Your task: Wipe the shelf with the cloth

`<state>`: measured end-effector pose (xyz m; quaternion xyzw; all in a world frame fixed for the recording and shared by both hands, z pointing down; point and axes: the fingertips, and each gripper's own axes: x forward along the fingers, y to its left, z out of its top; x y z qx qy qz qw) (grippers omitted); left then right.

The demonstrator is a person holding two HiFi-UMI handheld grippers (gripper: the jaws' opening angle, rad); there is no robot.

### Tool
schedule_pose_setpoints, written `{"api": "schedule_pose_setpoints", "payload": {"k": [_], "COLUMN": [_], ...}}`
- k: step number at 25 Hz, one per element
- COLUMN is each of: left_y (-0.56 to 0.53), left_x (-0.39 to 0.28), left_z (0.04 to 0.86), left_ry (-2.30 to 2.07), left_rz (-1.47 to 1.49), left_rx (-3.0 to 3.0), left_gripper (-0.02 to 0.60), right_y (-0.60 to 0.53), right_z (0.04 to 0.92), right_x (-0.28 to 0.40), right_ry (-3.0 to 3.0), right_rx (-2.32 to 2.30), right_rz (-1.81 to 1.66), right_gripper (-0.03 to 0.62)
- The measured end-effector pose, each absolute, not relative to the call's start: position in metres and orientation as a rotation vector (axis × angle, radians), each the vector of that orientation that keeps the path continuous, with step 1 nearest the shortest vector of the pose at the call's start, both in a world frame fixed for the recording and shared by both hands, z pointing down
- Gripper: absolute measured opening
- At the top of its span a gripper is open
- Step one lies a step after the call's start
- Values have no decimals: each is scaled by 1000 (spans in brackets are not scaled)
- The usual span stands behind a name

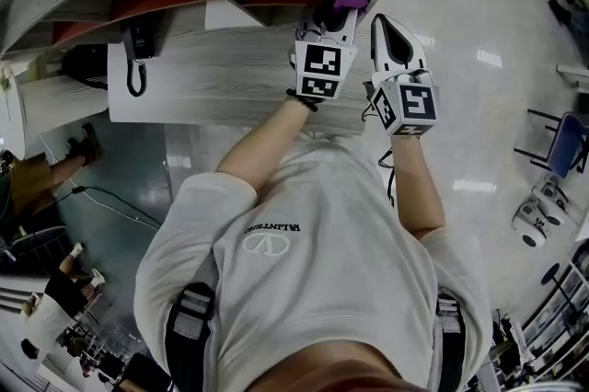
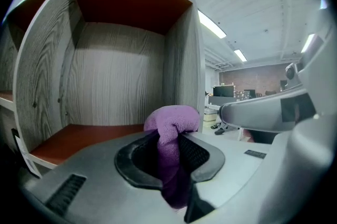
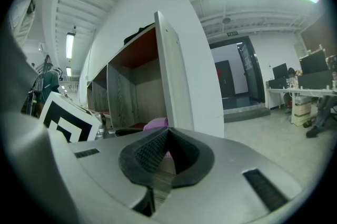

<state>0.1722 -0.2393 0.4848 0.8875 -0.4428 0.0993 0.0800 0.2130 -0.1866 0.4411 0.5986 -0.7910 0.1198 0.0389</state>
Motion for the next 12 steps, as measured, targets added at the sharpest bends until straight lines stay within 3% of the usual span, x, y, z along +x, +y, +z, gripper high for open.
{"api": "schedule_pose_setpoints", "payload": {"k": [12], "left_y": [-236], "left_x": [180], "left_z": [478], "left_ry": [-1277], "left_rz": [291], "left_rx": [2701], "left_gripper": [83], "right_y": [-182], "right_z": [438], "right_x": [214], "right_ry": [-2423], "right_rx": [1842], "right_rz": [349], "right_gripper": [0]}}
